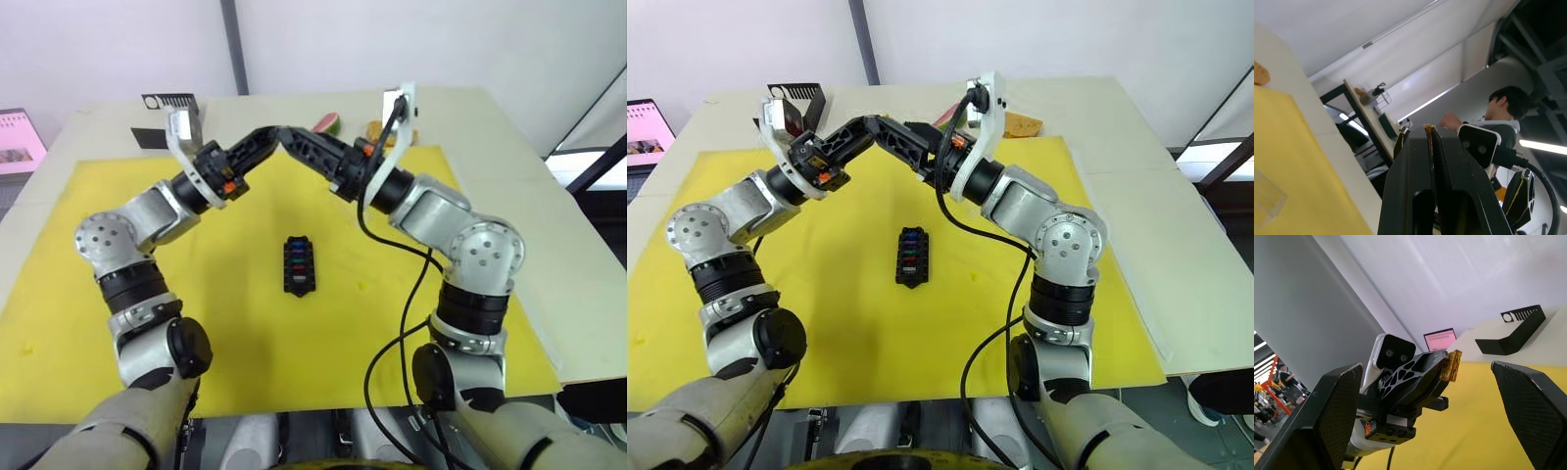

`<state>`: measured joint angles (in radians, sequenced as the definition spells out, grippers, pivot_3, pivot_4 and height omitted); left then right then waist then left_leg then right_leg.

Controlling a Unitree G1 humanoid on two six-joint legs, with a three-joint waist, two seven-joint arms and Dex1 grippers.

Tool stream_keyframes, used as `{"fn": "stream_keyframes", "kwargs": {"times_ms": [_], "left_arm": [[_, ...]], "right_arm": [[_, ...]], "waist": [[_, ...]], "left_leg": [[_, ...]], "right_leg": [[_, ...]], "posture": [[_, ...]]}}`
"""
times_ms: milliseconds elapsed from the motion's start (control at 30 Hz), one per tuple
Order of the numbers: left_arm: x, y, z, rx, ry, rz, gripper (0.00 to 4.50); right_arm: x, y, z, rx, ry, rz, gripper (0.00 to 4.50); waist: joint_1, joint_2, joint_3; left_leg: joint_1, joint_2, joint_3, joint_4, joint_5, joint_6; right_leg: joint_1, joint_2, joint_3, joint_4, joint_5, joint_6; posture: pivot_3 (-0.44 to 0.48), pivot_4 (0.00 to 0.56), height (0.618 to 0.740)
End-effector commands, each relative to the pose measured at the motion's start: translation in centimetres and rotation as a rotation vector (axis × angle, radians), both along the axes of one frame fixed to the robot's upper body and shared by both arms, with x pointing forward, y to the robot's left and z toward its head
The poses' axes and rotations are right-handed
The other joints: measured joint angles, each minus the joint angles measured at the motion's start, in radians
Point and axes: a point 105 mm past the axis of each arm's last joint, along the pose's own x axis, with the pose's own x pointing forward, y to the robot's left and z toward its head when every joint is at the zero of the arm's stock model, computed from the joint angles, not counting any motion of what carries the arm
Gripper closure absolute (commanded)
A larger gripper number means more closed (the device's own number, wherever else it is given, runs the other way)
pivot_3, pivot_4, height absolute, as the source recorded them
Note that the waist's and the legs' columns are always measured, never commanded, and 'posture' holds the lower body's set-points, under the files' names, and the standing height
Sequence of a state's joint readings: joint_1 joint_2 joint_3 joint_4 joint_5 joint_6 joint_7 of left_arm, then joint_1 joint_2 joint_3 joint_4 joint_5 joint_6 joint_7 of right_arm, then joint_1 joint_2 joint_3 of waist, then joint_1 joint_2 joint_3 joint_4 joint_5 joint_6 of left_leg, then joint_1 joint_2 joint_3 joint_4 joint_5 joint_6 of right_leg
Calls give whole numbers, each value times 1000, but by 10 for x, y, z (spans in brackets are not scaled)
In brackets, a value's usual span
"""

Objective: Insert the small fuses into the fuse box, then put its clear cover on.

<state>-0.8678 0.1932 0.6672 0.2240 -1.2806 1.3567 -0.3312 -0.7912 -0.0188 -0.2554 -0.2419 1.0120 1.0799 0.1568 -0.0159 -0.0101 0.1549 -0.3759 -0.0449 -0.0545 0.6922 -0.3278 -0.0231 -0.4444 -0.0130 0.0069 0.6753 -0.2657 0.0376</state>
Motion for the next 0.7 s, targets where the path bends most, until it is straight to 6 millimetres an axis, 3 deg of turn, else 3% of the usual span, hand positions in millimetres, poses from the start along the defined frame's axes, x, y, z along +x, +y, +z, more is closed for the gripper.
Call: {"fn": "stream_keyframes", "kwargs": {"times_ms": [33, 67, 600, 700], "left_arm": [[-4, -3, 18, -31, -58, -13, 4500], [-4, -4, 19, -34, -60, -16, 4500], [-7, -10, 21, -44, -63, -37, 4500], [-8, -10, 19, -38, -60, -42, 4500]], "right_arm": [[-5, 0, 16, 47, -32, 12, 1276], [-5, 1, 16, 43, -32, 12, 1732], [-3, -2, 24, 97, -12, 22, 1732], [-5, -3, 27, 120, -10, 30, 2974]], "waist": [[0, 0, 0], [0, 0, 0], [0, 0, 0], [0, 0, 0]], "left_leg": [[0, 0, 0, 0, 0, 0], [0, 0, 0, 0, 0, 0], [0, 0, 0, 0, 0, 0], [0, 0, 0, 0, 0, 0]], "right_leg": [[0, 0, 0, 0, 0, 0], [0, 0, 0, 0, 0, 0], [0, 0, 0, 0, 0, 0], [0, 0, 0, -1, 0, 0]], "posture": [[0, 150, 740], [0, 150, 740], [0, 150, 740], [0, 150, 740]]}}
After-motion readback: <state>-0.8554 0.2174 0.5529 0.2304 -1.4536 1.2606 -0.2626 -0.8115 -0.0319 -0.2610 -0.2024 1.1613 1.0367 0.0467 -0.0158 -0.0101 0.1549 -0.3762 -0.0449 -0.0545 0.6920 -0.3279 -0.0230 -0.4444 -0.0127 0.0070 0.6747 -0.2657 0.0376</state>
